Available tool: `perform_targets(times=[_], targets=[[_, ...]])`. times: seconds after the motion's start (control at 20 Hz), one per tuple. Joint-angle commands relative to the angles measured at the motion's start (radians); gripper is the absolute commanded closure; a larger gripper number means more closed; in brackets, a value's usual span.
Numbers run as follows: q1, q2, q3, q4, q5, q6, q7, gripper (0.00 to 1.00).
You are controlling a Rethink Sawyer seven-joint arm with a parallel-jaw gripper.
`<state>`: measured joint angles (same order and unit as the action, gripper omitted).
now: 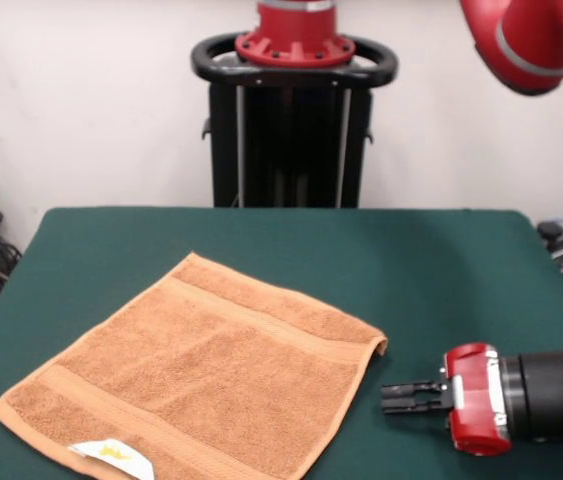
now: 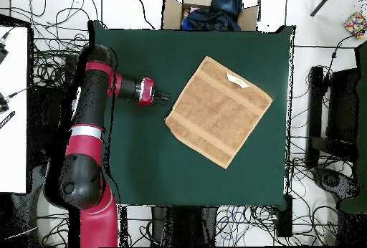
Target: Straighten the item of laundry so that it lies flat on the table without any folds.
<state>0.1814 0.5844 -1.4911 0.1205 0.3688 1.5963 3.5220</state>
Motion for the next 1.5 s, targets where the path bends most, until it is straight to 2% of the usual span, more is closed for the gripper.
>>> perform_targets(times=[0.05, 0.25, 0.6, 1.5], targets=[[-0.018, 0.012, 0.015, 0.055, -0.014, -0.02, 0.135, 1.0], [-0.016, 0.013, 0.045, 0.076, -0.014, -0.039, 0.113, 1.0], [-0.011, 0.038, 0.084, 0.107, 0.024, -0.029, 0.149, 1.0], [-0.013, 0.042, 0.13, 0.111, 0.056, 0.014, 0.107, 1.0]])
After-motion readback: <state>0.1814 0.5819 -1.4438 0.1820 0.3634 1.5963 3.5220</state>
